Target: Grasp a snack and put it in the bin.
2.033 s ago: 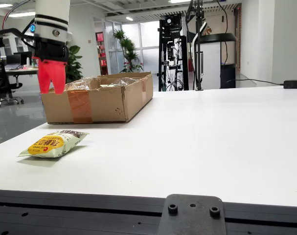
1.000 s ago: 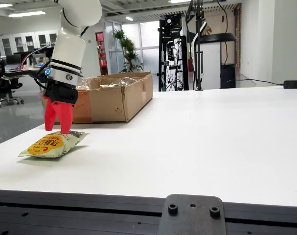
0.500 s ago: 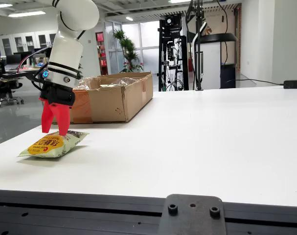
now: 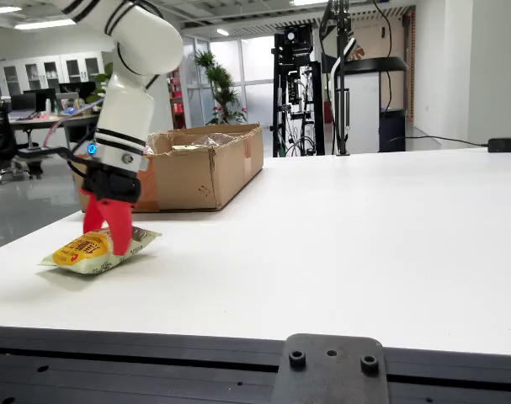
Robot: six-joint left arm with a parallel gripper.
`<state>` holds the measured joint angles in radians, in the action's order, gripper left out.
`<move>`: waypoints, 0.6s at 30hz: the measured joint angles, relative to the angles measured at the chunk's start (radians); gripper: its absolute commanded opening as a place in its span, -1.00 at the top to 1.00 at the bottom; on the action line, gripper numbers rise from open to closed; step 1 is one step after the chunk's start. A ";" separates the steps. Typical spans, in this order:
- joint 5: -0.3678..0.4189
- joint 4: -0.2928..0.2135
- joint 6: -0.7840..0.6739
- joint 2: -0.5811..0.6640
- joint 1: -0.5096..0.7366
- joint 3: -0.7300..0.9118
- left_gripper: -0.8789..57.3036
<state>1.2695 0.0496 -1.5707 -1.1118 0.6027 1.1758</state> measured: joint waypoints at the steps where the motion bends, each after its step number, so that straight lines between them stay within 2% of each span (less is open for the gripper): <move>1: 0.000 0.000 0.000 -0.016 0.005 -0.019 -0.46; 10: 0.001 0.006 0.000 -0.087 0.028 -0.114 0.19; 18: 0.002 0.010 0.000 -0.075 0.040 -0.142 0.49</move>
<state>1.2714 0.0598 -1.5707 -1.1871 0.6426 1.0336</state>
